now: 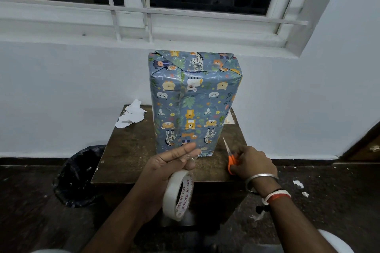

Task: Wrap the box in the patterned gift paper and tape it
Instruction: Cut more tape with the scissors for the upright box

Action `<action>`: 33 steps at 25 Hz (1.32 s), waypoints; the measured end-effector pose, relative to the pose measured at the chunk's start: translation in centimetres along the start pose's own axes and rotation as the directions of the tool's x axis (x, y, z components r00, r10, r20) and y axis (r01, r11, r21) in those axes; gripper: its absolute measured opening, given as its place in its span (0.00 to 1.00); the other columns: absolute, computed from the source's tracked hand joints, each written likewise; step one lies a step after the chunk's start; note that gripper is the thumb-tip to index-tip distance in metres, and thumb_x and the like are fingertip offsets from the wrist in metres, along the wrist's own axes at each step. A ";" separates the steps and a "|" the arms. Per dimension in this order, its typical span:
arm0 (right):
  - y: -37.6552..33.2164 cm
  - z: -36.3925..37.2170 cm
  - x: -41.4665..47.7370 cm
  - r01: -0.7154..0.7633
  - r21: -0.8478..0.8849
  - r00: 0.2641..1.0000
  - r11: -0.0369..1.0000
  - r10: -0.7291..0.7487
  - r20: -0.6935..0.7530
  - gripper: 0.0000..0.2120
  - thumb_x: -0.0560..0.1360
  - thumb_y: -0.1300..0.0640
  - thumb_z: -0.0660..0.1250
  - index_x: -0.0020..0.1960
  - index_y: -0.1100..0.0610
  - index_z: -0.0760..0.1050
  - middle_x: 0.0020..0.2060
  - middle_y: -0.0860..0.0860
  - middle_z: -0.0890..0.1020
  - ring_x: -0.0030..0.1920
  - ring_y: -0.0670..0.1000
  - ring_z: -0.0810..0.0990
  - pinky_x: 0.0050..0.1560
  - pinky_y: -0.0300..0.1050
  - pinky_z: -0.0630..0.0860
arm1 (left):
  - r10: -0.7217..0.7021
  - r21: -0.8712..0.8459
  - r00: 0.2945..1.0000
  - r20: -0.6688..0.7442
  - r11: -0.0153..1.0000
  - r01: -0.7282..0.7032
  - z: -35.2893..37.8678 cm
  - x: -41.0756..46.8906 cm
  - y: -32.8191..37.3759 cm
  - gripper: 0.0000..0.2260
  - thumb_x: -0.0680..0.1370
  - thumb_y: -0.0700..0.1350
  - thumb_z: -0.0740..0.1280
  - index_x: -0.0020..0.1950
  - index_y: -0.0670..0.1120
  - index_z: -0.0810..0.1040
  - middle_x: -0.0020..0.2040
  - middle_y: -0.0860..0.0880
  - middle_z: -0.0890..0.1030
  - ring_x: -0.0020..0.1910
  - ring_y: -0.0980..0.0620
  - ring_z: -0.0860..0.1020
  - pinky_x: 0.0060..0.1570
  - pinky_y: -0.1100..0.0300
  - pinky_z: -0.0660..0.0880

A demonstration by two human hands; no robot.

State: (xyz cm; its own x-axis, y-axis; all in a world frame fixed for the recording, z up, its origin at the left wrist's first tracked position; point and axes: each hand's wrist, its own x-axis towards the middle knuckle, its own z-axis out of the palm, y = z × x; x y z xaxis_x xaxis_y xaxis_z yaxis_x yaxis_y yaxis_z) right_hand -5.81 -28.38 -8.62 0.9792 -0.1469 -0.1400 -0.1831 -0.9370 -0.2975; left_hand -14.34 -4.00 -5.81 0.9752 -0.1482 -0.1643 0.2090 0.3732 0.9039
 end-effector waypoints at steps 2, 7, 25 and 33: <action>0.9 -0.4 0.2 0.041 0.013 0.997 0.999 -0.041 0.069 0.12 0.67 0.47 0.75 0.47 0.49 0.80 0.43 0.50 0.84 0.48 0.55 0.83 0.49 0.47 0.80 | 0.005 0.014 1.000 -0.001 1.000 -0.005 0.0 -0.1 0.2 0.15 0.75 0.39 0.67 0.58 0.47 0.87 0.61 0.45 0.85 0.56 0.52 0.82 0.55 0.64 0.79; 1.0 -3.3 -2.8 0.260 0.478 0.823 0.839 -0.452 0.345 0.10 0.73 0.50 0.79 0.42 0.55 0.83 0.33 0.49 0.86 0.34 0.45 0.80 0.40 0.40 0.75 | 0.016 0.067 0.999 0.041 0.998 -0.018 0.1 -0.5 0.8 0.20 0.72 0.38 0.70 0.64 0.43 0.82 0.62 0.48 0.84 0.50 0.56 0.84 0.50 0.65 0.79; -1.6 -5.6 -4.7 0.256 0.740 0.350 0.622 -0.773 0.529 0.16 0.77 0.43 0.67 0.52 0.54 0.84 0.34 0.45 0.85 0.26 0.50 0.65 0.25 0.45 0.58 | -0.110 0.044 0.980 0.165 0.994 0.104 0.2 -0.1 1.1 0.17 0.74 0.34 0.71 0.62 0.43 0.85 0.63 0.43 0.83 0.48 0.56 0.85 0.46 0.67 0.78; -1.2 -5.7 -4.5 0.259 0.740 0.389 0.621 -0.768 0.508 0.11 0.77 0.43 0.68 0.50 0.48 0.85 0.32 0.45 0.84 0.25 0.44 0.67 0.27 0.48 0.57 | -0.125 0.084 0.978 0.170 0.990 0.112 0.1 -0.1 1.2 0.17 0.74 0.32 0.71 0.61 0.44 0.85 0.63 0.45 0.84 0.47 0.57 0.84 0.46 0.66 0.78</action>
State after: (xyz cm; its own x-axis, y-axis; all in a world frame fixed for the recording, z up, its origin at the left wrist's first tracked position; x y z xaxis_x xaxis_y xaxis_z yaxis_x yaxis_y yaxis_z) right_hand -9.51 -28.37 -2.24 0.4773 0.8237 -0.3061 0.0754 -0.3855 -0.9196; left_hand -14.18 -3.65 -4.65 0.9150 -0.3468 -0.2063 0.3098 0.2762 0.9098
